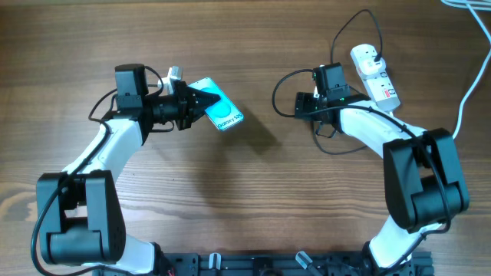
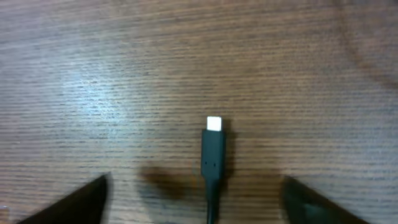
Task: Plug charger to phone and switch on socket
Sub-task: 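Lower the right gripper onto the black USB-C cable end, then grasp the cable plug and carry it toward the phone's bottom port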
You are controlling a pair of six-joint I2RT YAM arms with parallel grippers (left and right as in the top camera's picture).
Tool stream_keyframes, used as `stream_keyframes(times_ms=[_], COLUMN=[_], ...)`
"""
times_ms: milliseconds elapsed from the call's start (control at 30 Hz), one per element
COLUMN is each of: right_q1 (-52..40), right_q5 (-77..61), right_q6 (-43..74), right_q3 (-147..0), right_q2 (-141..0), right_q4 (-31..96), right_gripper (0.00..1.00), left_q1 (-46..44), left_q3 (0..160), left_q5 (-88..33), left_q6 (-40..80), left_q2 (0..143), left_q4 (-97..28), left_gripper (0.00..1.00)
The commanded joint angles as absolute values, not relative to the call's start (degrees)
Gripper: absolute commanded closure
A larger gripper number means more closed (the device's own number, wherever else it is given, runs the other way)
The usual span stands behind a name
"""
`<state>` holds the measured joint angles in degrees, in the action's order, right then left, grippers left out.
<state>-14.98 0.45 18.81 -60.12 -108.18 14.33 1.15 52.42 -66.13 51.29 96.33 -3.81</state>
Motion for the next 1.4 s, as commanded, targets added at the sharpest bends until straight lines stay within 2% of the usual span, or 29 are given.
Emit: stream_keyframes(times_ms=[0,100,133,200,267,400,500,567,600,767,867,1067,1200,1367], right_q1=[-14.94,-14.94,-14.94,-14.94,-14.94,-14.96,-14.94,-14.94,-14.94,-14.94,-14.61,-14.50,-14.50,-14.52], right_q5=[0.95,0.97,0.95,0.95,0.95,0.97,1.28,1.41,1.41,0.69,-4.86,-37.19,-54.74,-73.12], right_q6=[19.97,20.01,19.99,19.99,19.94,19.99,19.86,19.68,19.70,19.44,16.36,3.03,-5.13,-15.99], right_q3=[-58.48,-58.48,-58.48,-58.48,-58.48,-58.48,-58.48,-58.48,-58.48,-59.13,-62.41,-67.18,-67.16,-66.65], right_q2=[-108.53,-108.53,-108.53,-108.53,-108.64,-111.53,-114.61,-116.31,-116.33,-116.05,-114.04,-101.71,-96.55,-96.16], right_q4=[15.40,14.96,14.50,13.98,14.13,14.13,14.02,14.20,14.28,17.96,22.65,32.99,39.94,46.48], right_gripper=[0.00,0.01,0.09,0.37,0.57,0.59,0.70,0.91,0.95,0.96,0.96,0.96,0.95,0.95], left_q1=[1.23,1.23,1.23,1.23,1.23,1.23,1.23,1.23,1.23,1.23,1.23,1.30,1.41,1.41], left_q3=[52.66,52.66,52.66,52.66,52.66,52.66,52.66,52.66,52.66,52.66,52.66,52.66,52.69,52.69], left_q5=[-68.55,-68.55,-68.55,-68.55,-68.53,-68.53,-68.60,-69.28,-69.45,-69.45,-69.45,-73.93,-79.83,-80.34], left_q6=[49.89,49.89,49.87,49.89,49.89,49.89,50.00,50.11,50.13,50.13,50.09,41.43,41.15,41.28], left_q2=[96.44,96.44,96.44,96.44,96.44,96.44,96.44,96.44,96.44,96.44,96.44,96.44,96.44,96.44], left_q4=[-3.64,-3.62,-3.62,-3.62,-3.62,-3.62,-3.66,-4.14,-4.25,-4.25,-4.23,-0.16,9.82,17.63], left_gripper=[0.96,0.96,0.96,0.96,0.96,0.96,0.96,0.96,0.96,0.96,0.96,0.96,0.96,0.96])
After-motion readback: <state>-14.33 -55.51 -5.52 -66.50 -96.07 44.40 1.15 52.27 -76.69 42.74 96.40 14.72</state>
